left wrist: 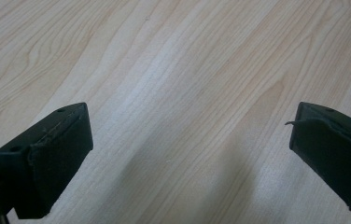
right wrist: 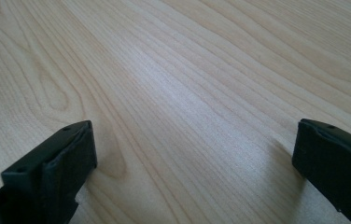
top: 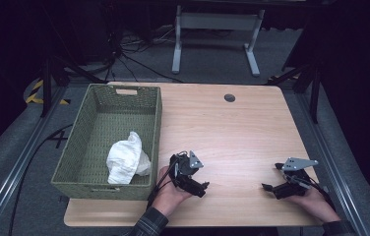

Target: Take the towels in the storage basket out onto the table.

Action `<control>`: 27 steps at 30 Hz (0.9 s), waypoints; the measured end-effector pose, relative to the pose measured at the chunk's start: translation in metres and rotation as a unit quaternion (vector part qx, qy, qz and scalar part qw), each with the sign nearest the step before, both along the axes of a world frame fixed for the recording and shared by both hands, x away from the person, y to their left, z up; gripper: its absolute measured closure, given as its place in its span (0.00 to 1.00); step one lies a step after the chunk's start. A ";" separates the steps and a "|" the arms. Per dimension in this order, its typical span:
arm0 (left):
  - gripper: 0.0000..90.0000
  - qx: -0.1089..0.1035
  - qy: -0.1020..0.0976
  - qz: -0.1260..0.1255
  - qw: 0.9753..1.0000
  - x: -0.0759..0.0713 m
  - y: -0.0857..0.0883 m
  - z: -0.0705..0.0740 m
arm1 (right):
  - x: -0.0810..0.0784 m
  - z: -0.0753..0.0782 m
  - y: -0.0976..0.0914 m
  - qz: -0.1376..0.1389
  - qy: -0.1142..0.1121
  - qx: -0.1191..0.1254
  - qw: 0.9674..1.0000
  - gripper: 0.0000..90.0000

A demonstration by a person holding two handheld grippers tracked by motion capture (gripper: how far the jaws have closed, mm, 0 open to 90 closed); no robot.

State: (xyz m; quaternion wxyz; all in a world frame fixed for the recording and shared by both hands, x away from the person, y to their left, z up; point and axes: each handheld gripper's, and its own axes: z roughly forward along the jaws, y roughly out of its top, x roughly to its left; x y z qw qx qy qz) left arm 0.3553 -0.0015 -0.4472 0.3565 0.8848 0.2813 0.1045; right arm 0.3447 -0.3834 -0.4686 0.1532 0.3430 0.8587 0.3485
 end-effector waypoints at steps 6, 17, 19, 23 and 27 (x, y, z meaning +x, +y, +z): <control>0.00 0.007 -0.003 -0.004 1.000 -0.001 -0.001 0.003 | 0.000 0.000 0.000 0.001 0.000 0.000 1.000 0.00; 0.00 -0.015 0.007 -0.004 1.000 0.002 0.003 0.010 | 0.000 0.000 0.000 0.001 0.000 0.000 1.000 0.00; 0.00 -0.017 0.005 -0.003 1.000 0.002 0.003 0.011 | 0.000 0.000 0.000 0.001 0.000 0.000 1.000 0.00; 0.00 -0.015 0.005 -0.004 1.000 0.003 0.003 0.014 | 0.000 0.000 0.000 0.001 0.000 0.000 1.000 0.00; 0.00 -0.019 0.005 -0.006 1.000 0.004 0.003 0.019 | 0.000 0.000 0.000 0.001 0.000 0.000 1.000 0.00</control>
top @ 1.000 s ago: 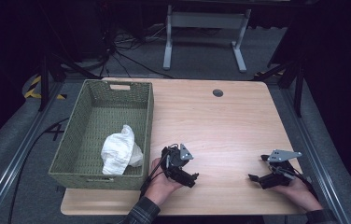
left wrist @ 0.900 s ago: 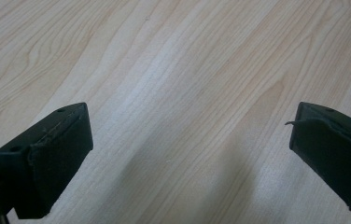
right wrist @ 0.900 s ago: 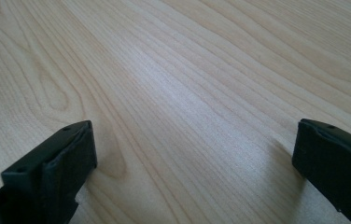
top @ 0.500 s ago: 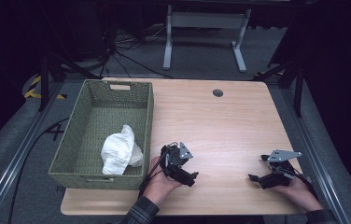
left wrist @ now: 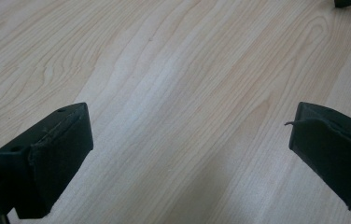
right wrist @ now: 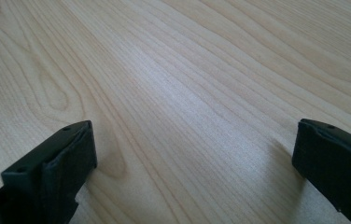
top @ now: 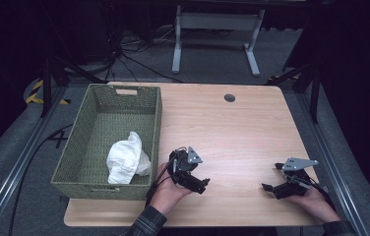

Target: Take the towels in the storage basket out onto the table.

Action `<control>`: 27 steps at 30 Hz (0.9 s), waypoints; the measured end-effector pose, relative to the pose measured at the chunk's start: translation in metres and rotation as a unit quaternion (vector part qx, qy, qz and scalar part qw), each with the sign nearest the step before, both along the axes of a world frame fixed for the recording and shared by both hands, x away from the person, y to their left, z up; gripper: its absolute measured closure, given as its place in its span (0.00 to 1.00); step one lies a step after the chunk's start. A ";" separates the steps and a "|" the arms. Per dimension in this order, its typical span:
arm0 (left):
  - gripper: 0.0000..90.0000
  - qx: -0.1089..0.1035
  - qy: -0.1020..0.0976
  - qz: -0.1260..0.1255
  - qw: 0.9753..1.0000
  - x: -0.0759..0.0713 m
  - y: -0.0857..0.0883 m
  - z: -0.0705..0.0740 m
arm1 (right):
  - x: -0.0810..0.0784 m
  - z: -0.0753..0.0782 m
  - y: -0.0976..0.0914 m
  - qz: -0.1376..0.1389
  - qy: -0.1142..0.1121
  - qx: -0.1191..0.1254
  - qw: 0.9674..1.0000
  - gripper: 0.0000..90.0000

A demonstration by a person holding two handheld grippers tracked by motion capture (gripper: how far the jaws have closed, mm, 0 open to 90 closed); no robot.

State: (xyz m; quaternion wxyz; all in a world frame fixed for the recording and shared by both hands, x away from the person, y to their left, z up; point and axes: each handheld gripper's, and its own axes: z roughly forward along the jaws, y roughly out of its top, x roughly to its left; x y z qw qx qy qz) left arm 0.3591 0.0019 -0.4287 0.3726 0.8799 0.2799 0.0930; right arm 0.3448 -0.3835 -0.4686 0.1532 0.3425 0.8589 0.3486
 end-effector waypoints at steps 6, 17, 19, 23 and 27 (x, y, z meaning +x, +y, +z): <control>0.00 -0.003 0.002 0.002 1.000 0.001 0.000 0.004 | 0.000 0.000 0.000 0.000 0.000 0.000 1.000 0.00; 0.00 0.001 0.000 -0.001 1.000 0.001 0.001 0.017 | 0.000 0.000 0.000 0.000 0.000 0.000 1.000 0.00; 0.00 -0.001 -0.001 -0.001 1.000 0.002 0.001 0.019 | 0.000 0.000 0.000 0.000 0.000 0.000 1.000 0.00; 0.00 -0.003 0.003 -0.001 1.000 0.002 0.001 0.022 | 0.000 0.000 0.000 0.000 0.000 0.000 1.000 0.00; 0.00 -0.007 0.000 -0.005 1.000 0.003 0.001 0.028 | 0.000 0.000 0.000 0.000 0.000 0.000 1.000 0.00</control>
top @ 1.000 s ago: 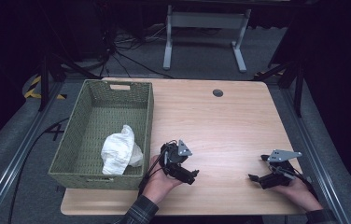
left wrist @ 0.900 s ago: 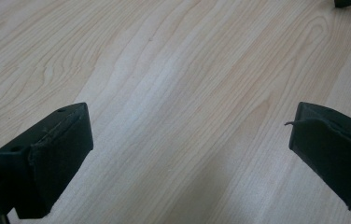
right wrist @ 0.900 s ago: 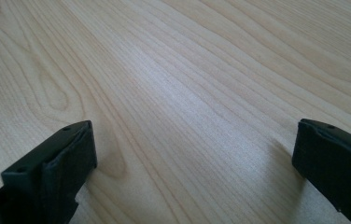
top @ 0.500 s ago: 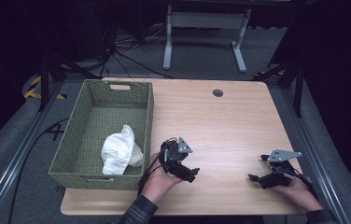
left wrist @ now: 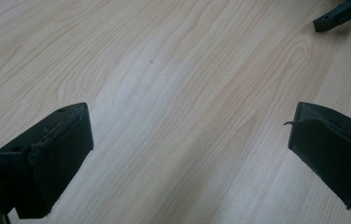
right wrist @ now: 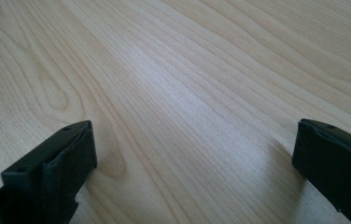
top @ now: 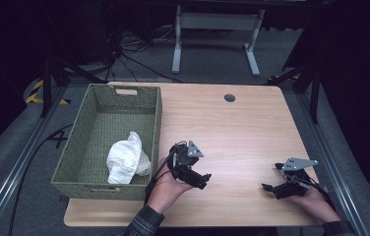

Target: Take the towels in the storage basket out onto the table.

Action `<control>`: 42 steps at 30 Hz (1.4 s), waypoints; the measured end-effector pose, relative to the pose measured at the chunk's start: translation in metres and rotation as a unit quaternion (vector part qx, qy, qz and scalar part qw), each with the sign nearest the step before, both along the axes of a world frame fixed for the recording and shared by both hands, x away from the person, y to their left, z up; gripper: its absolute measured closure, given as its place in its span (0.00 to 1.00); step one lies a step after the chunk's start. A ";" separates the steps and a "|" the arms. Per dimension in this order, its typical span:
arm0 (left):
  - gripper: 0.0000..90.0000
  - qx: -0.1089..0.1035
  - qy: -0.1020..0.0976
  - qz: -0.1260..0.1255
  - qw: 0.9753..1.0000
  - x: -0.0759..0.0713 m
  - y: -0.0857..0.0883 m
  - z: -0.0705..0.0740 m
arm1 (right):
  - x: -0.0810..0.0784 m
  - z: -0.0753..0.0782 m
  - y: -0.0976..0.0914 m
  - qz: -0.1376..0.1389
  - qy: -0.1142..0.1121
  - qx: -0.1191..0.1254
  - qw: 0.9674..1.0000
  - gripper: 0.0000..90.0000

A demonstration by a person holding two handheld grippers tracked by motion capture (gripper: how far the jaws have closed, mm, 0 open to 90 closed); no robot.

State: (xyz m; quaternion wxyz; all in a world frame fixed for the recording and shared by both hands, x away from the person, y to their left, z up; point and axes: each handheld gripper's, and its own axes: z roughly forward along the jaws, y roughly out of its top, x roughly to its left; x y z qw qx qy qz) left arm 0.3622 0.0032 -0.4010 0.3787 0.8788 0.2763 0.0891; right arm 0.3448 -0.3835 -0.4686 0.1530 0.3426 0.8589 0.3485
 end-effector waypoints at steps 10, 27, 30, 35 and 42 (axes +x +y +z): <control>0.01 -0.011 0.011 -0.016 1.000 0.004 0.002 0.012 | 0.000 0.000 0.000 0.000 0.000 0.000 1.000 0.00; 0.03 -0.017 0.005 -0.034 0.999 0.011 0.004 0.033 | 0.000 0.000 0.000 0.000 0.000 0.000 1.000 0.00; 0.03 -0.017 0.003 -0.038 0.999 0.013 0.007 0.039 | 0.000 0.000 0.000 0.000 0.000 0.000 1.000 0.00; 0.04 -0.016 -0.004 -0.041 0.999 0.014 0.009 0.045 | 0.000 0.000 0.000 0.000 0.000 0.000 1.000 0.00; 0.04 -0.006 -0.004 -0.046 0.999 0.018 0.014 0.053 | 0.000 0.000 0.000 0.000 0.000 0.000 1.000 0.00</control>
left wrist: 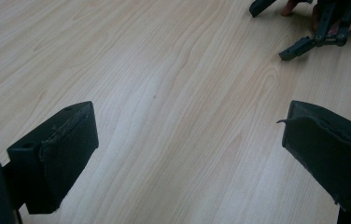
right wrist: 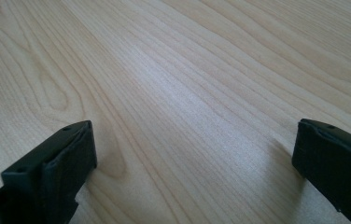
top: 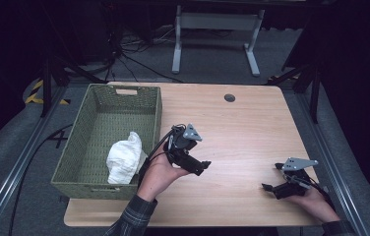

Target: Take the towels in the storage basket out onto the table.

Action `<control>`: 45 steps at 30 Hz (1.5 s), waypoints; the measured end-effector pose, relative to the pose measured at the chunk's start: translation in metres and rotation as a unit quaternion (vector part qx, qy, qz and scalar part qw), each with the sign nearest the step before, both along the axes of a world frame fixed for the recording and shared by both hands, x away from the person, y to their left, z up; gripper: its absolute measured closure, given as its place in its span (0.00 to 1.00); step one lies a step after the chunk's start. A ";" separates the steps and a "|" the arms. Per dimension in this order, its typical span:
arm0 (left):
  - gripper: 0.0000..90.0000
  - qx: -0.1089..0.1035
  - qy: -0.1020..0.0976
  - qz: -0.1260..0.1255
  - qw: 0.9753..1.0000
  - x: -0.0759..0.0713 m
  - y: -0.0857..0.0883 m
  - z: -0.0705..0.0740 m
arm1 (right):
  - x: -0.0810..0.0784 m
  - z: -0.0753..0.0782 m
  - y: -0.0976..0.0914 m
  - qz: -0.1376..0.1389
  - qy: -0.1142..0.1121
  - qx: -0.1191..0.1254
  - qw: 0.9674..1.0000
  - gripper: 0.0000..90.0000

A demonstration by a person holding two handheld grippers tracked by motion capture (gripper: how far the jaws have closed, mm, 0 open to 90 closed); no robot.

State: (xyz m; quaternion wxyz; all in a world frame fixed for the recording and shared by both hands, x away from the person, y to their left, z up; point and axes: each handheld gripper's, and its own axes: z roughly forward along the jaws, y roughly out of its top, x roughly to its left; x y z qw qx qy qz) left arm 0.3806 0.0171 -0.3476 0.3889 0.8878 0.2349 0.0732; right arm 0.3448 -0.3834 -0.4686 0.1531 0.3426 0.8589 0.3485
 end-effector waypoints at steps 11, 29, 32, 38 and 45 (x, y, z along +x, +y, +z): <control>0.05 -0.003 -0.005 -0.003 1.000 0.002 0.015 0.009 | 0.000 0.000 0.000 0.000 0.000 0.000 1.000 0.00; 0.08 -0.002 -0.009 0.007 1.000 0.003 0.046 0.011 | 0.000 0.000 -0.001 0.003 -0.001 0.001 1.000 0.00; 0.08 -0.005 -0.012 0.012 1.000 0.003 0.051 0.011 | 0.000 0.000 -0.001 0.003 -0.001 0.001 1.000 0.00; 0.08 -0.006 -0.011 0.014 1.000 0.001 0.058 0.014 | 0.000 0.000 -0.001 0.003 -0.001 0.001 1.000 0.00; 0.09 -0.011 -0.013 0.025 1.000 0.000 0.065 0.015 | 0.000 0.000 -0.001 0.003 -0.001 0.001 1.000 0.00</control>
